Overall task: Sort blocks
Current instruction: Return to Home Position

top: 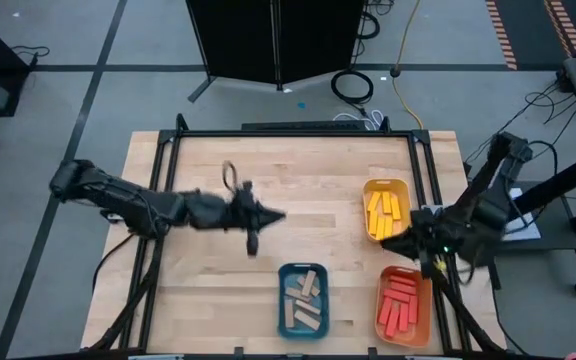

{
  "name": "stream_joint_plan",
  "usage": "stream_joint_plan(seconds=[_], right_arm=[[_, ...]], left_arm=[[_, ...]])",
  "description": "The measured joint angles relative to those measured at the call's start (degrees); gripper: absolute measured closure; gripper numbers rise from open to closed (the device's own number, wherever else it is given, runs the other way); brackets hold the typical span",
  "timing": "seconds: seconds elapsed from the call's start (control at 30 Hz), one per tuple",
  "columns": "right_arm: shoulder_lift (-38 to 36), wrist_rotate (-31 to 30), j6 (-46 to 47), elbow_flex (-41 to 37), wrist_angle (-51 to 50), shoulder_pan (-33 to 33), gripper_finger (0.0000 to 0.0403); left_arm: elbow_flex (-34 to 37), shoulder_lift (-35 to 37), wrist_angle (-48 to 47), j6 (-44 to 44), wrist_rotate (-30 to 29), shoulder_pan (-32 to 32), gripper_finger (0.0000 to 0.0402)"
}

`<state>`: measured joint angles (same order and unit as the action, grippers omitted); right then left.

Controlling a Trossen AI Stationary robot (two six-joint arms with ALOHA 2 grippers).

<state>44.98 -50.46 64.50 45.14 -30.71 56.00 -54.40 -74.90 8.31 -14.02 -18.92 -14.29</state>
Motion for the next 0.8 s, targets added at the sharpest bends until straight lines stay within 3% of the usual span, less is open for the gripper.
stream_joint_plan(seconds=[0.13,0.27,0.4,0.5,0.57,0.8], right_arm=[[-11.99,5.15,-18.35,-14.12,25.44,-9.62,0.0403],[-19.89,19.96,-32.78,-23.47,43.09,-24.68,0.0403],[-21.32,38.96,-30.44,-27.64,40.31,-39.58,0.0403],[-20.95,50.32,-33.00,-29.40,38.53,-46.62,0.0403],[-21.54,53.35,-34.86,-30.10,36.02,-49.54,0.0403],[-23.66,54.00,-36.88,-35.70,32.05,-53.02,0.0403]], left_arm=[[12.01,4.39,17.32,-2.44,12.74,11.38,0.0402],[17.39,4.68,24.99,-6.53,23.46,20.56,0.0402],[17.82,4.74,25.36,-6.03,29.51,26.09,0.0402],[18.82,6.03,25.42,-5.25,34.65,31.04,0.0402],[21.23,7.38,27.33,-6.01,36.07,33.32,0.0402],[32.56,11.06,38.03,-11.41,36.38,36.99,0.0402]])
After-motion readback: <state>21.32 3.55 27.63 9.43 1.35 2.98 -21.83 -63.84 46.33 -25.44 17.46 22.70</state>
